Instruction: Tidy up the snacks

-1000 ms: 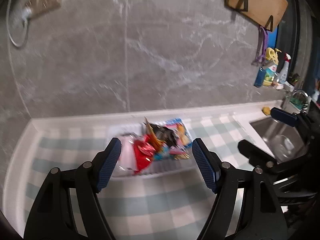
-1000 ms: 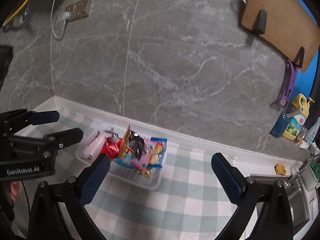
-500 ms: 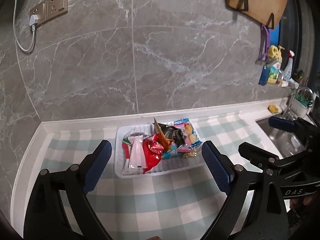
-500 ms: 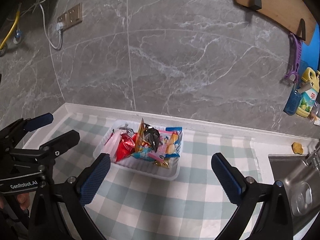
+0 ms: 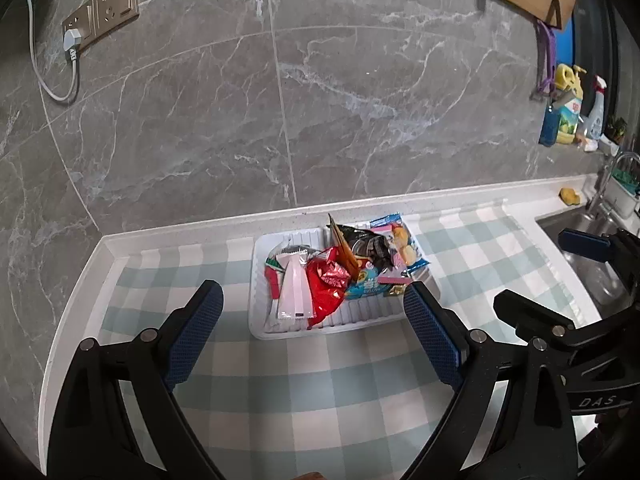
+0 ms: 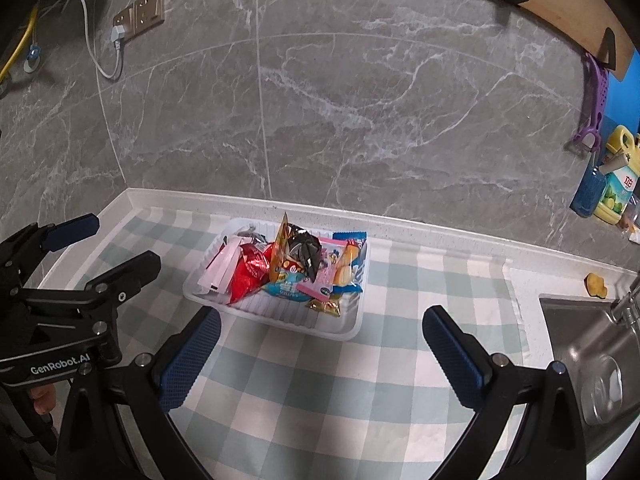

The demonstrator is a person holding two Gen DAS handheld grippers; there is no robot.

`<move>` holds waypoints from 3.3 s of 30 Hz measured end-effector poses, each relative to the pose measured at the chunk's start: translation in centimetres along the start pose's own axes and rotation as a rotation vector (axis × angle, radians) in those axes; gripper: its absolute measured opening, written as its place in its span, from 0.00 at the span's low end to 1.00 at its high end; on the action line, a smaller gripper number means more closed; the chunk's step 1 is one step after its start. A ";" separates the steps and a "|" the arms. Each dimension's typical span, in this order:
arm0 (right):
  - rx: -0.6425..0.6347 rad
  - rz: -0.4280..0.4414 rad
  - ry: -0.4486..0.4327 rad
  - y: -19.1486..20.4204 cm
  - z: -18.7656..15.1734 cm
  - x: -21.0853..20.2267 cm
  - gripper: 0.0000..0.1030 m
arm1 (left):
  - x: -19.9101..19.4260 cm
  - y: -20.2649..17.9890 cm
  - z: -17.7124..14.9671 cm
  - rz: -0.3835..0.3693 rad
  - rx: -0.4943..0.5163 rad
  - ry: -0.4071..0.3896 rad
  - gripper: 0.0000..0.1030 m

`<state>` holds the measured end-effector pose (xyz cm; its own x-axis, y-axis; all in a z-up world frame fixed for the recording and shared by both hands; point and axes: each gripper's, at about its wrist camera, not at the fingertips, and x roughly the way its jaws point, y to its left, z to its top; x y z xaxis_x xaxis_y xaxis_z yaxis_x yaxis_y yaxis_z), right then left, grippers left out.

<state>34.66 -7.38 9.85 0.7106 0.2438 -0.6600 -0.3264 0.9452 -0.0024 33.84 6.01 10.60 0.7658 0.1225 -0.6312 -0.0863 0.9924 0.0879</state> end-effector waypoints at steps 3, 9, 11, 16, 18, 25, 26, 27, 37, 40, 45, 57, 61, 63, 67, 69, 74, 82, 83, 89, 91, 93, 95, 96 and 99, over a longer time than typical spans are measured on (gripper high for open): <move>-0.004 -0.001 0.011 0.1 -0.3 0.2 1.00 | 0.4 0.1 -0.2 0.012 -0.002 0.018 0.90; 0.000 -0.001 0.027 0.0 -0.7 0.5 1.00 | 1.2 0.5 -0.8 0.027 -0.016 0.052 0.90; 0.001 -0.001 0.029 0.0 -0.8 0.6 1.00 | 1.3 0.6 -1.0 0.033 -0.014 0.055 0.90; -0.003 0.001 0.037 0.1 -0.9 0.8 1.00 | 1.3 0.6 -1.1 0.035 -0.016 0.057 0.90; -0.005 0.000 0.039 0.2 -1.0 0.8 1.00 | 1.3 0.5 -1.2 0.035 -0.017 0.058 0.90; -0.005 0.004 0.049 0.2 -1.4 1.1 1.00 | 1.5 0.5 -1.2 0.035 -0.006 0.060 0.90; -0.003 0.004 0.051 0.2 -1.4 1.1 1.00 | 1.5 0.5 -1.2 0.039 -0.002 0.061 0.90; -0.001 0.005 0.052 0.1 -1.5 1.1 1.00 | 1.5 0.4 -1.3 0.043 0.002 0.062 0.90; 0.029 0.035 0.079 0.0 -2.4 1.5 1.00 | 1.4 -0.1 -1.5 0.074 0.025 0.068 0.90; 0.037 0.041 0.087 0.1 -2.7 1.6 1.00 | 1.7 0.1 -1.7 0.081 0.017 0.083 0.90; 0.043 0.051 0.095 0.2 -3.0 1.7 1.00 | 1.9 0.2 -1.9 0.086 0.018 0.090 0.90; 0.051 0.070 0.115 0.5 -3.8 2.2 1.00 | 2.8 0.0 -2.6 0.077 0.017 0.122 0.90; 0.050 0.069 0.120 0.5 -3.9 2.3 1.00 | 2.8 0.0 -2.5 0.086 0.021 0.110 0.90; 0.051 0.069 0.120 0.5 -3.9 2.3 1.00 | 2.6 0.0 -2.3 0.092 0.024 0.104 0.90; 0.051 0.067 0.121 0.5 -4.0 2.3 1.00 | 2.3 -0.1 -2.2 0.129 0.021 0.085 0.90; 0.051 0.068 0.124 0.5 -4.1 2.4 1.00 | 2.0 0.4 -2.1 0.176 -0.007 0.069 0.90; 0.055 0.065 0.129 0.4 -4.3 2.6 1.00 | 1.6 0.8 -1.8 0.191 -0.007 0.055 0.90; 0.059 0.065 0.130 0.3 -4.2 2.7 1.00 | 1.7 0.5 -1.6 0.159 -0.001 0.069 0.90; 0.059 0.065 0.131 0.3 -4.3 2.7 1.00 | 1.8 0.5 -1.7 0.152 -0.006 0.075 0.90; 0.065 0.065 0.130 0.2 -4.3 2.7 1.00 | 1.9 0.1 -1.7 0.135 0.000 0.078 0.90; 0.066 0.065 0.129 0.2 -4.3 2.7 1.00 | 1.9 0.0 -1.7 0.128 0.001 0.079 0.90; 0.066 0.066 0.129 0.1 -4.3 2.7 1.00 | 2.0 -0.1 -1.7 0.120 0.001 0.084 0.90; 0.065 0.065 0.130 0.1 -4.3 2.7 1.00 | 2.0 -0.2 -1.7 0.114 0.000 0.087 0.90; 0.065 0.065 0.130 0.1 -4.3 2.7 1.00 | 2.0 -0.3 -1.7 0.113 0.002 0.087 0.90; 0.066 0.066 0.129 0.1 -4.3 2.7 1.00 | 1.9 -0.4 -1.8 0.116 0.007 0.085 0.90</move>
<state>33.86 -7.55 4.84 0.6013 0.2804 -0.7482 -0.3251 0.9412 0.0914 34.19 5.89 7.99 0.6941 0.2373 -0.6797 -0.1662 0.9714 0.1695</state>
